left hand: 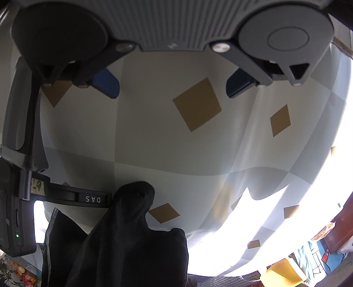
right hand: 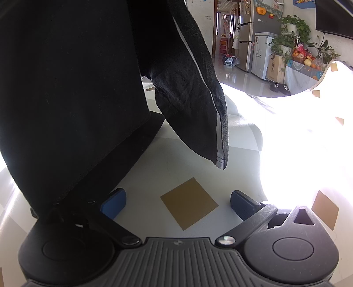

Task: Fold clothes

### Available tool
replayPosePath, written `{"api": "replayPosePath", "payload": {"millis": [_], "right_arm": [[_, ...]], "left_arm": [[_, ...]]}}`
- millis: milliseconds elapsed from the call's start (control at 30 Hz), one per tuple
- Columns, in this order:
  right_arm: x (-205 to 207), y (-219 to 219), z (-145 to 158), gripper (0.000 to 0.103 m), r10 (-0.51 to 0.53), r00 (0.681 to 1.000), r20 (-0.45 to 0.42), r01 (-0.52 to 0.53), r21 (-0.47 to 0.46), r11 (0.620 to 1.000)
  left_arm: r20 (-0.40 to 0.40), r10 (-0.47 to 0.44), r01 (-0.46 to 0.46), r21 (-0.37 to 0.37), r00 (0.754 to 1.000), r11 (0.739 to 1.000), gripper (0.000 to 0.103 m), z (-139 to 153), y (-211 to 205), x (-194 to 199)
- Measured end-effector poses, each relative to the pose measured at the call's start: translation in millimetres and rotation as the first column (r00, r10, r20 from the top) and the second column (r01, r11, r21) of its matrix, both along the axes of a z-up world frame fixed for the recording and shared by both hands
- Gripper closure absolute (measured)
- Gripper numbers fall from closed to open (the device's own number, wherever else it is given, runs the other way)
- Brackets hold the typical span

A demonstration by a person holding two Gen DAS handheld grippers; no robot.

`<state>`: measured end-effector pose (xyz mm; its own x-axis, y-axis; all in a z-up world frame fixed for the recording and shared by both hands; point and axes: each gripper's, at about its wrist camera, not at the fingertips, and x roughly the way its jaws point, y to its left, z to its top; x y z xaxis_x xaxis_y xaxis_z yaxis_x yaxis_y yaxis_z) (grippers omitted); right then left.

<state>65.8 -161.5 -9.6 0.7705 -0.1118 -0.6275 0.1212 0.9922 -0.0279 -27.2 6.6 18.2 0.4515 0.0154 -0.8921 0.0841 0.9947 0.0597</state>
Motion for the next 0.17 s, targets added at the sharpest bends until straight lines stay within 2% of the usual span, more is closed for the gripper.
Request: {"api": "replayPosePath", "payload": {"millis": [167], "right_arm": [[0.0,0.0,0.0,0.002,0.000,1.000,0.000,0.000,0.000,1.000]], "left_arm": [[-0.005,0.002,-0.002,0.000,1.000,1.000,0.000,-1.9,0.0,0.2]]}}
